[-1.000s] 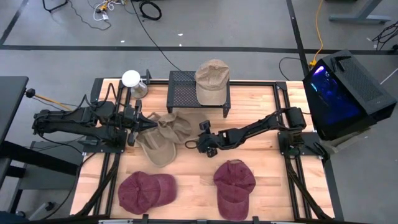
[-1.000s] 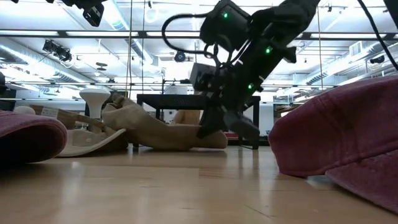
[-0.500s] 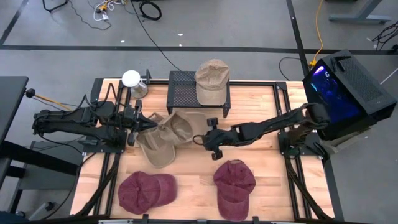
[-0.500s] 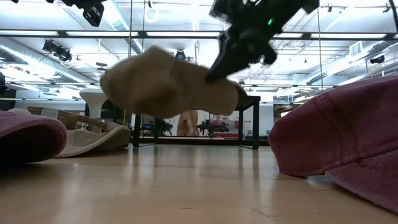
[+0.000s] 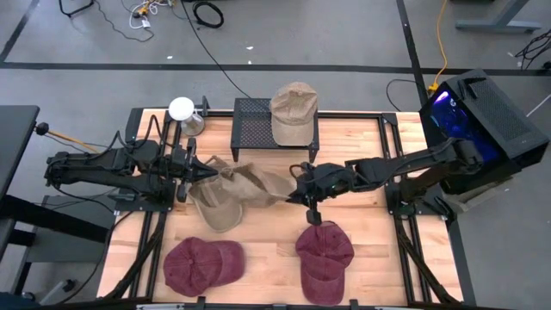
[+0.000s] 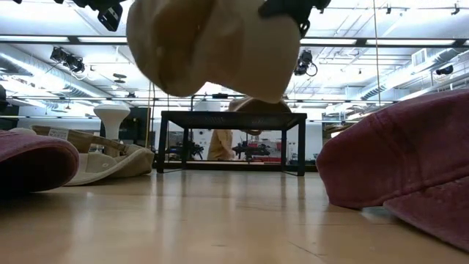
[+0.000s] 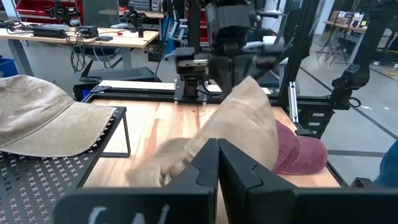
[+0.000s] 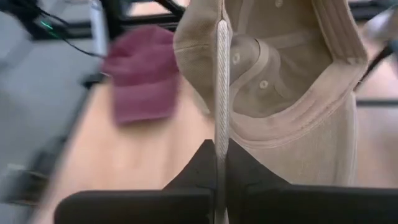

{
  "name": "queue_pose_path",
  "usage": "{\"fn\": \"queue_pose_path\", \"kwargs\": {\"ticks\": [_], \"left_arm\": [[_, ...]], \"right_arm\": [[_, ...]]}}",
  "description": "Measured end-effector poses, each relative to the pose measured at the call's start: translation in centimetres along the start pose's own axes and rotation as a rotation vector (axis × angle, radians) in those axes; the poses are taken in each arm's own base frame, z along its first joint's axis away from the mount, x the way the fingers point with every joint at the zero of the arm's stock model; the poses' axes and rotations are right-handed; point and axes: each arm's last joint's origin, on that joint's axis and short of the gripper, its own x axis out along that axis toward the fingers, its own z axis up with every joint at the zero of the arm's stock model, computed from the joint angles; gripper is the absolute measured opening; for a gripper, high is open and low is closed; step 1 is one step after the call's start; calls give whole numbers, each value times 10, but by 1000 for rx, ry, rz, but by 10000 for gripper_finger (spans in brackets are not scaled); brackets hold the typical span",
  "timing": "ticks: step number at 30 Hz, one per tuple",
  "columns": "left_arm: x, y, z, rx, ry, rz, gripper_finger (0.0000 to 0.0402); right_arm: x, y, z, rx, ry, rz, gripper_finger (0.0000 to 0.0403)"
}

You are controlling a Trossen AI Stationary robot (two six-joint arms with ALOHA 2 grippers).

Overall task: Pick & Place hat
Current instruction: Stack the right brown cap on the brown cap on the shelf

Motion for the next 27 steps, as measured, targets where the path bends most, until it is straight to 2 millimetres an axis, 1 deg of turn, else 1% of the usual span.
{"fn": "queue_pose_path", "kwargs": {"ticks": [6,10,12,15,18,21,27], "left_arm": [[0,0,0,0,0,0,14],[0,0,0,0,0,0,14],[0,0,0,0,-1,0,14],[0,0,0,0,-1,0,14],[0,0,0,0,0,0,14],[0,0,0,0,0,0,14],[0,0,0,0,-1,0,14]], "right_arm": [[-1,1,0,205,52,226,4],[-3,2,3,289,83,385,4],[-4,0,5,324,98,474,6],[-6,-4,6,368,127,560,6],[-6,-9,7,404,149,604,6],[-5,-19,7,449,165,634,6],[1,-49,6,530,147,572,7]]}}
